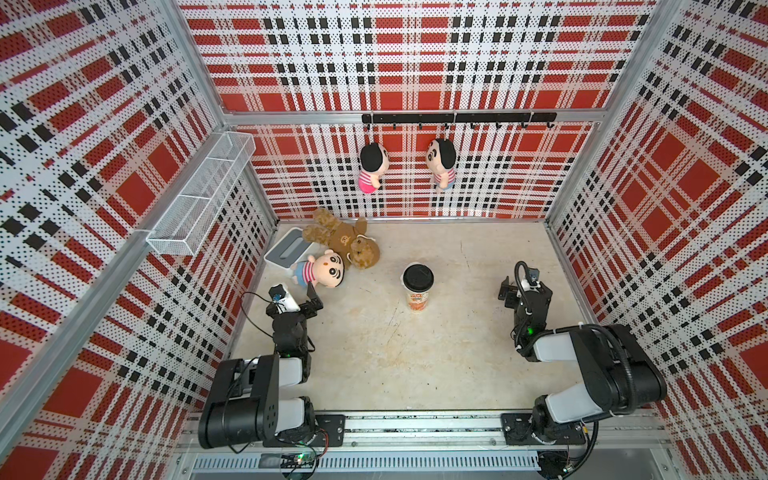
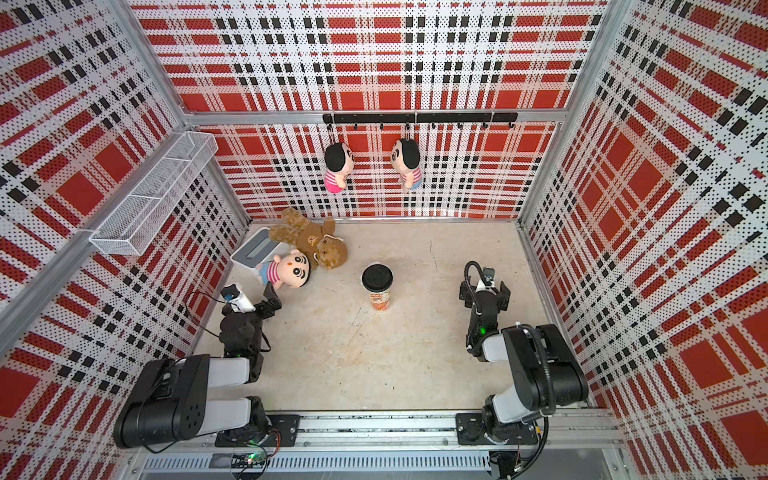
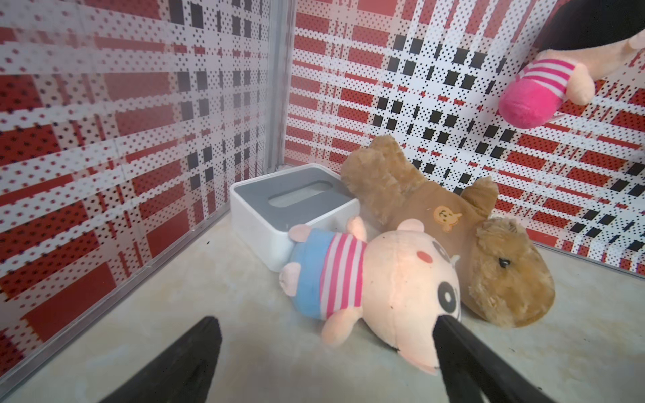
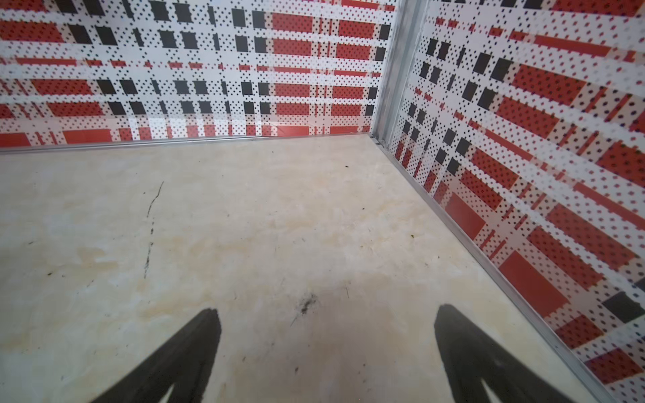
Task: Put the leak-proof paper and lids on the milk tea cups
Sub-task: Reset both arms
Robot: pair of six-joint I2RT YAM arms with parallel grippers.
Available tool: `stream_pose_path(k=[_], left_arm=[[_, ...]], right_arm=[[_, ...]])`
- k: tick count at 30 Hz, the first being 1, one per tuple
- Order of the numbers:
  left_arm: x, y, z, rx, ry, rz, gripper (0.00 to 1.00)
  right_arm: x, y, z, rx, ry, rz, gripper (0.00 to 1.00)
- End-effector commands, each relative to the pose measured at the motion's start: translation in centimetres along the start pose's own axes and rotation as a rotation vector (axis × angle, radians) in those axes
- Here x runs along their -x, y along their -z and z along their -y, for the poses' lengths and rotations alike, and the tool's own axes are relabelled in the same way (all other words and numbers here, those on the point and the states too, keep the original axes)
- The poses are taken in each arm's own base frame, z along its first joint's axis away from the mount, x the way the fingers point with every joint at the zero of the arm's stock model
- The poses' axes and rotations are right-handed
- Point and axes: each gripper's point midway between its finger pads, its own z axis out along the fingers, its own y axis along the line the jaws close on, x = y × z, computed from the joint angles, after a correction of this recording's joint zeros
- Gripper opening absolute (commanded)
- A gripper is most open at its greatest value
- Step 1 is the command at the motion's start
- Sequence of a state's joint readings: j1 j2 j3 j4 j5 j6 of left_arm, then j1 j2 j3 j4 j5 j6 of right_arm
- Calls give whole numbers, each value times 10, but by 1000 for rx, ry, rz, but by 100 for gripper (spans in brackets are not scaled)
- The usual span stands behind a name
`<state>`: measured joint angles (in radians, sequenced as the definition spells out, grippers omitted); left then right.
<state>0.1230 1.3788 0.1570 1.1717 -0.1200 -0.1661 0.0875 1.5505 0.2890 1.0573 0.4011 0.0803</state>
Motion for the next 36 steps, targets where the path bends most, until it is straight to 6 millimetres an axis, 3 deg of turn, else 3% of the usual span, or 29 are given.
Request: stream_pose_path(k=[1,4,9,13,16,19,21,23,27,36], left_arm=[[25,-10,12,-59,-9,81,98],[27,-2,5,39,-30,99,98],[23,2,14,77,-131,89,98],[16,-4,-3,-6,75,29,98],[22,-3,-4,-7,70,78,98],[25,0,16,-65,2,139,98],[7,-1,27,-59,-75,90,98],[11,2,40,-109,-97,151,98],[4,-13,27,3,-86,92,98],[3,-13,29,20,-99,90,98]], right_arm=[[17,1,-2,56,-62,85,100],[18,0,-3,59,-57,89,100],[19,1,-3,57,-56,95,100],[18,1,-3,58,-55,94,100],[19,1,-3,60,-53,94,100],[19,1,-4,63,-52,94,100],[18,1,-4,62,-51,92,100],[18,1,-4,62,-51,92,100],[18,1,-4,64,-50,92,100],[18,1,-5,67,-48,91,100]])
